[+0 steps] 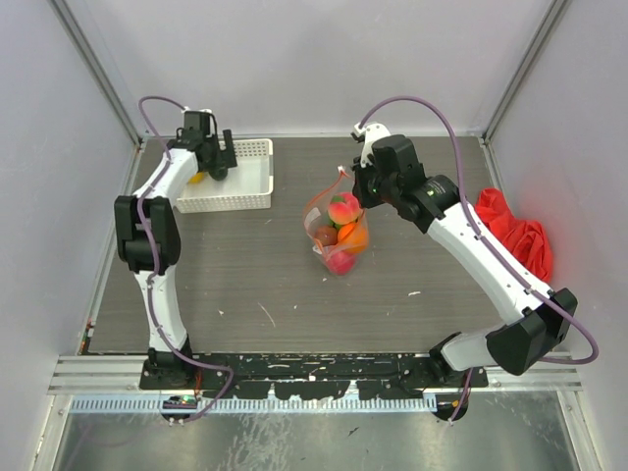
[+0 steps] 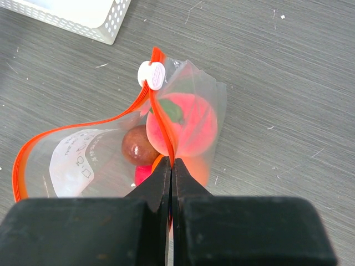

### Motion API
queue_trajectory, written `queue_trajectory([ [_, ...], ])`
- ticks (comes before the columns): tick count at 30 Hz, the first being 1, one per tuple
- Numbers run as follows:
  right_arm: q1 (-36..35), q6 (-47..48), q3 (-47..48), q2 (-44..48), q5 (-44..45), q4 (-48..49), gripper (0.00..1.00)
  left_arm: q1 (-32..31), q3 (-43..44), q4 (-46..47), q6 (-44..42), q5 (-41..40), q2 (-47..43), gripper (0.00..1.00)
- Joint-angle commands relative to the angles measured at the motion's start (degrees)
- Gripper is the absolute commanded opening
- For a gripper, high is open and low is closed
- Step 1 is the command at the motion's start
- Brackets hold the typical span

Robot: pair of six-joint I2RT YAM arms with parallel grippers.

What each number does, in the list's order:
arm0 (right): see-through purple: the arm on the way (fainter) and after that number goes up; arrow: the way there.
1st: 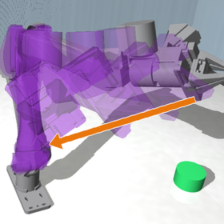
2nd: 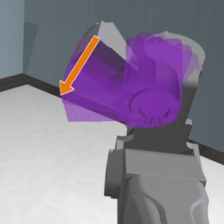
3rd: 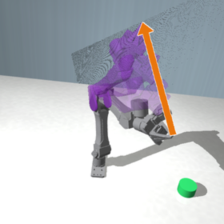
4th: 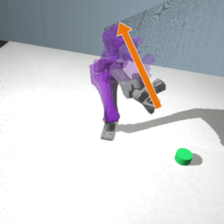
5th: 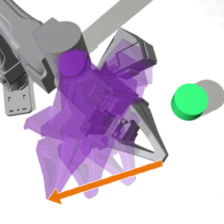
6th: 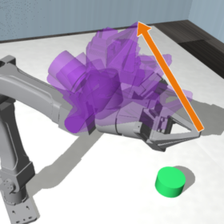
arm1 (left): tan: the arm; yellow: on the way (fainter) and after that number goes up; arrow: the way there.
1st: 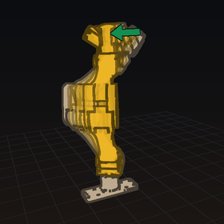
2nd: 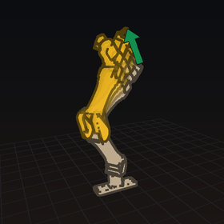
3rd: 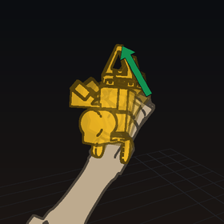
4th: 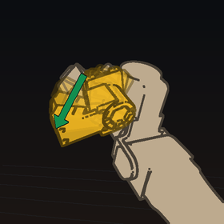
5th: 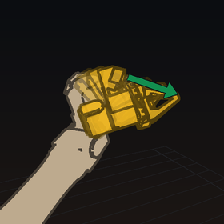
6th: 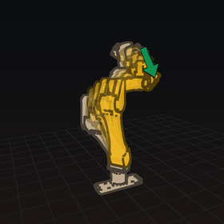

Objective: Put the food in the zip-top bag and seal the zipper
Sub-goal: Pick up the fake fruit from the bin.

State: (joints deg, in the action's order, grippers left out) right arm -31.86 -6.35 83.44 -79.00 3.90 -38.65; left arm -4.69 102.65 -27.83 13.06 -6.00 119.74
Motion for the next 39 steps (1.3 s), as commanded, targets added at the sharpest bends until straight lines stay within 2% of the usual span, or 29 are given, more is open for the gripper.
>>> queue_trajectory([
  [1, 0.22, 0.32, 2.04, 0.08, -0.78, 2.70, 0.00, 1.12, 6.93, 2.71, -3.09, 0.68, 4.32, 0.98],
  [10, 0.22, -0.33, 2.68, -0.87, -1.31, 1.38, 0.00, 1.77, 15.84, 1.29, -4.08, 1.40, 13.41, 0.88],
  [15, 0.22, -0.38, 3.49, -1.22, -1.17, 0.38, 0.00, 1.73, 18.66, 0.09, -3.93, 2.08, 16.28, 0.76],
  [19, 0.22, -0.48, 4.51, -1.17, -1.20, -0.05, 0.00, 1.79, 18.12, 0.14, -3.93, 2.50, 16.07, 0.61],
  [24, 0.22, -0.67, 5.22, -0.65, -1.65, -0.19, 0.00, 1.78, 13.43, 2.70, -3.49, 4.03, 12.42, 0.42],
  [28, 0.22, -1.11, 5.34, -0.22, -2.07, -0.28, 0.00, 1.78, 10.39, 3.56, -3.12, 5.02, 9.75, 0.31],
  [33, 0.22, -1.16, 5.48, 0.14, -1.73, -0.35, 0.00, 1.77, 5.36, 4.81, -0.34, 7.37, 4.02, 0.27],
  [39, 0.24, -1.14, 5.90, 0.00, -1.12, -0.22, 0.00, 1.54, -4.97, 9.08, 6.32, 13.46, -6.43, 0.25],
])
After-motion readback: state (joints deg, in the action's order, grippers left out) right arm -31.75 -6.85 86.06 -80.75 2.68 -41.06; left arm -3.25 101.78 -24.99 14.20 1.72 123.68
